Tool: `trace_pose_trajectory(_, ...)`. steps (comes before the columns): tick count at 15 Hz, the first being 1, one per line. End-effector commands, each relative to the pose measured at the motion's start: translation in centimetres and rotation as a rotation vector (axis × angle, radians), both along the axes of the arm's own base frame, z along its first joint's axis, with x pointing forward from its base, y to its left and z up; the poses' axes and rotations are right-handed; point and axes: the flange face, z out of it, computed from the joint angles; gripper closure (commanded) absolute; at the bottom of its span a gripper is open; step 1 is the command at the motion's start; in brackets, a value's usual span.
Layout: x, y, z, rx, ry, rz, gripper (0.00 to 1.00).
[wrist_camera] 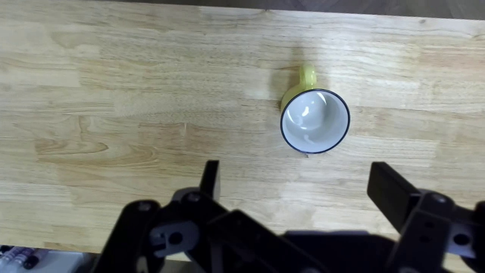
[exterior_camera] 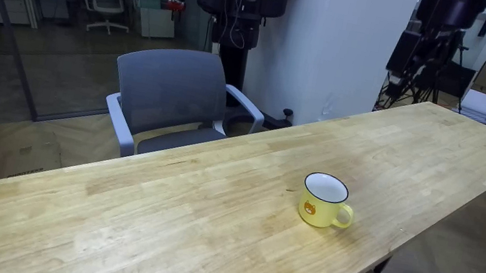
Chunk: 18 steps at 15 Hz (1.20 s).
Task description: Move the mug forward
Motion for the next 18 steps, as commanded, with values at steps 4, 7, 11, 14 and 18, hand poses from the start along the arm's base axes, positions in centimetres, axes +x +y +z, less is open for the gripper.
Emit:
trace_pose_trajectory(4,1.9,-0.8,-5.8,0.0,0.093,0.072,0.0)
trace_pose_trajectory(7,3.1,-1.0,-8.4,0.003,0.135,0.086,0.0)
trace_pose_trajectory(11,4.5,-1.4,-9.2,0.024,0.127,0.053,0.0)
trace_pose_trajectory(14,6.6,-2.5,-11.6,0.062,0.11,-0.001,0.0)
trace_pose_trajectory(18,9.1,-3.0,-15.5,0.068,0.064,-0.048,0.0)
